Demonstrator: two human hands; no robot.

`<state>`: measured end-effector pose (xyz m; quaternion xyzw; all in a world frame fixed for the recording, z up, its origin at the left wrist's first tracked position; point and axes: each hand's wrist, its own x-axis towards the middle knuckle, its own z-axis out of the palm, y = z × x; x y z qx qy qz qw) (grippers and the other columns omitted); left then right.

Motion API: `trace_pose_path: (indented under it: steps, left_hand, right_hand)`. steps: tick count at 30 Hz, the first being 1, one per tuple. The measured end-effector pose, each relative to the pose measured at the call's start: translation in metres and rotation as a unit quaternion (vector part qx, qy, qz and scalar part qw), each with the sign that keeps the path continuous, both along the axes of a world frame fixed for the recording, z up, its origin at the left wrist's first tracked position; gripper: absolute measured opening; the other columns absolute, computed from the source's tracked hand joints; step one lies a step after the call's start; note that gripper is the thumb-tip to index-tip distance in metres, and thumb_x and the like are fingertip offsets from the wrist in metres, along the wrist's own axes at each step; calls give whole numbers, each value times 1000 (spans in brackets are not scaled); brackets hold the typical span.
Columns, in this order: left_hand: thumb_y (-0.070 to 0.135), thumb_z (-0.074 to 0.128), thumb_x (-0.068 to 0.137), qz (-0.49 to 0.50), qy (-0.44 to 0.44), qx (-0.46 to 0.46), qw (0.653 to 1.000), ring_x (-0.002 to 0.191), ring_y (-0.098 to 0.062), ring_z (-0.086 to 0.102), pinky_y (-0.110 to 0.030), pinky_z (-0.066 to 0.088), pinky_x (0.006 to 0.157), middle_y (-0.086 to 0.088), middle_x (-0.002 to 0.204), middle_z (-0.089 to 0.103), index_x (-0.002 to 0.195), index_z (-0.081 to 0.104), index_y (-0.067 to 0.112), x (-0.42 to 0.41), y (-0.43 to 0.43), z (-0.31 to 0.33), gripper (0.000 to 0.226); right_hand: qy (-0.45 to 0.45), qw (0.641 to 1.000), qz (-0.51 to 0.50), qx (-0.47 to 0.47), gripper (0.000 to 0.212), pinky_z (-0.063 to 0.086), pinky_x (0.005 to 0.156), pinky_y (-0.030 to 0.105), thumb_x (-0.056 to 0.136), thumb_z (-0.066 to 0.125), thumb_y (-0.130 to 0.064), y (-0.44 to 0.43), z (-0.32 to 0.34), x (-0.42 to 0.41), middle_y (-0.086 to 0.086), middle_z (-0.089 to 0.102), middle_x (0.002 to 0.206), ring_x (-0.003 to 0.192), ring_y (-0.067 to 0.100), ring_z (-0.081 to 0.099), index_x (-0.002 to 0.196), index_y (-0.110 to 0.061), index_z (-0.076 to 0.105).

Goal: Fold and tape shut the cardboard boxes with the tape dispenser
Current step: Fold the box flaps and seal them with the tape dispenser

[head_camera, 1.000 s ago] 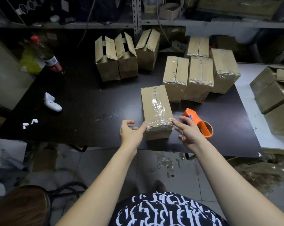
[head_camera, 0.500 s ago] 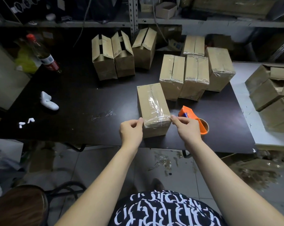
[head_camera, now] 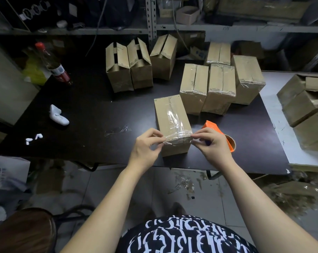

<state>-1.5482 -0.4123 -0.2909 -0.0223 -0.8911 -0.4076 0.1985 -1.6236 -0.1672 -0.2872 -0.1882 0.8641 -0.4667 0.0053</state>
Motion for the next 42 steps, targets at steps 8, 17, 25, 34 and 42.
trace_pose_path:
  steps: [8,17,25,34,42]
  left_hand:
    - [-2,79,86,-7,41,-40,998,81,-17,67,-30,56,73,-4,95,69,88,79,2,0,6,-11,5]
    - [-8,69,91,15,99,-71,992,90,-23,68,-29,54,82,-12,93,68,82,71,-5,-1,9,-25,10]
    - [-6,73,88,6,133,-109,985,95,-28,71,-30,57,92,-17,106,72,97,77,-4,1,4,-36,10]
    - [28,79,90,84,105,-95,986,59,-21,50,-37,45,51,-5,69,52,63,63,3,-10,19,-11,41]
    - [25,90,79,32,101,-161,981,59,-18,38,-31,35,50,-5,68,47,64,52,7,-20,14,-7,45]
  right_hand:
    - [25,999,1,-34,15,60,80,40,81,86,-7,-6,-3,-4,-4,72,98,92,17,69,89,-19,83]
    - [31,999,5,-33,15,58,81,28,81,86,-6,-4,-10,0,-7,71,98,94,10,67,89,-19,83]
    - [65,998,19,-18,7,56,80,24,84,81,-5,-4,-7,0,-4,71,96,92,12,67,87,-11,83]
    - [39,996,-40,-64,16,55,67,22,80,89,-27,-22,-7,-1,-6,69,83,79,13,65,78,-14,79]
    - [43,998,17,-49,18,53,71,21,76,91,-20,-14,-6,-11,-3,67,86,81,14,64,77,-13,74]
